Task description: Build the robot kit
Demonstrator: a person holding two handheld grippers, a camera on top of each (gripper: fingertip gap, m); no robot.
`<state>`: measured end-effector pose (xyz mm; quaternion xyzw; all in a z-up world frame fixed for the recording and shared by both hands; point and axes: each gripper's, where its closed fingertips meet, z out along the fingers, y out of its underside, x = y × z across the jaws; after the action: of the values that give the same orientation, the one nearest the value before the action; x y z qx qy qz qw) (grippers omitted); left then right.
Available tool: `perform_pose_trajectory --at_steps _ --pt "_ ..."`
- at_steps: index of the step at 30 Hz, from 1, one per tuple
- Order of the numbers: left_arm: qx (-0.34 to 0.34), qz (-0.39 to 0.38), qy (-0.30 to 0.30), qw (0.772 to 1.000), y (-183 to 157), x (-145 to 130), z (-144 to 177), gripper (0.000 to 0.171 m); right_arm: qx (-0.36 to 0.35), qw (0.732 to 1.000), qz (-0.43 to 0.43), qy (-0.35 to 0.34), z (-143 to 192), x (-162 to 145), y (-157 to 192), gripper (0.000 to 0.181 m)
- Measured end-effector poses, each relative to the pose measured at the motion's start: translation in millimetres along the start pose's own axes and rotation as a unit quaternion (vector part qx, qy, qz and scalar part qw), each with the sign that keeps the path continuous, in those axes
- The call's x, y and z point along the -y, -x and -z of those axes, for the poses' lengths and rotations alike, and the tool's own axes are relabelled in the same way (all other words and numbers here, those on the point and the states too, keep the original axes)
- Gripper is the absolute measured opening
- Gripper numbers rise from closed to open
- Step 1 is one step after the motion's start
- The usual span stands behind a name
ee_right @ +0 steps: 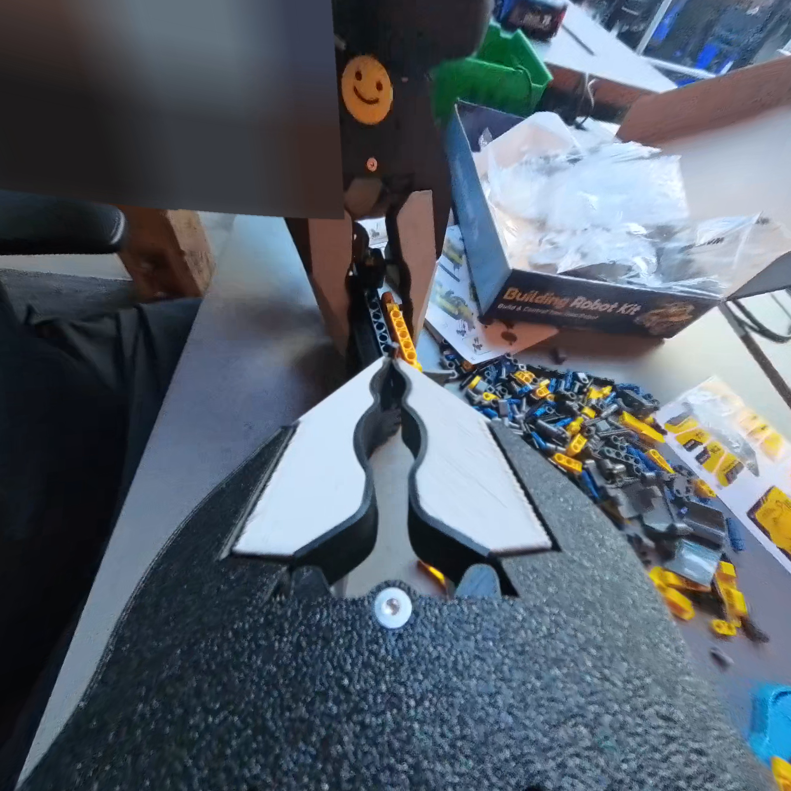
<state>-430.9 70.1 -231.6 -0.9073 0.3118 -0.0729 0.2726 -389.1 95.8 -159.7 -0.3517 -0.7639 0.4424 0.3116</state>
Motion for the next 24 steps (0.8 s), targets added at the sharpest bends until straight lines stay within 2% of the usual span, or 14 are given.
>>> perform_pose_trajectory --at_steps 5,8,10,14,18,19,21,22,23,24 --pt "0.009 -0.004 0.001 1.0 -1 1 -1 0.043 -0.038 0.998 0.003 0.04 -5 1 -9 0.0" --pt "0.008 -0.003 0.004 1.0 -1 1 -1 0.043 0.001 0.991 -0.013 0.136 -12 -18 -3 0.0" --pt "0.008 -0.005 0.006 1.0 0 1 -2 0.043 0.009 0.985 -0.001 0.173 -14 -22 -1 0.0" --pt "0.007 0.0 0.003 1.0 0 1 -2 0.043 0.002 0.981 0.015 0.192 -1 6 -13 0.0" --pt "0.013 -0.004 0.004 1.0 -1 1 -2 0.043 0.008 0.967 0.05 0.249 7 23 -18 0.0" --pt "0.012 -0.003 0.004 1.0 0 1 -2 0.043 0.021 0.964 0.045 0.262 4 19 -15 0.0" --pt "0.01 -0.003 0.003 1.0 0 1 -2 0.043 0.049 0.948 0.02 0.313 -13 -23 -5 0.0" --pt "0.014 -0.002 0.008 1.0 1 -1 -2 0.043 0.038 0.955 0.016 0.293 -19 -28 -9 0.0" --pt "0.02 -0.001 0.002 1.0 5 -1 -1 0.043 0.035 0.953 0.009 0.302 -15 -27 -13 0.0" --pt "0.017 0.0 -0.004 1.0 5 0 -2 0.043 0.025 0.955 0.024 0.296 -9 -19 -17 0.0"
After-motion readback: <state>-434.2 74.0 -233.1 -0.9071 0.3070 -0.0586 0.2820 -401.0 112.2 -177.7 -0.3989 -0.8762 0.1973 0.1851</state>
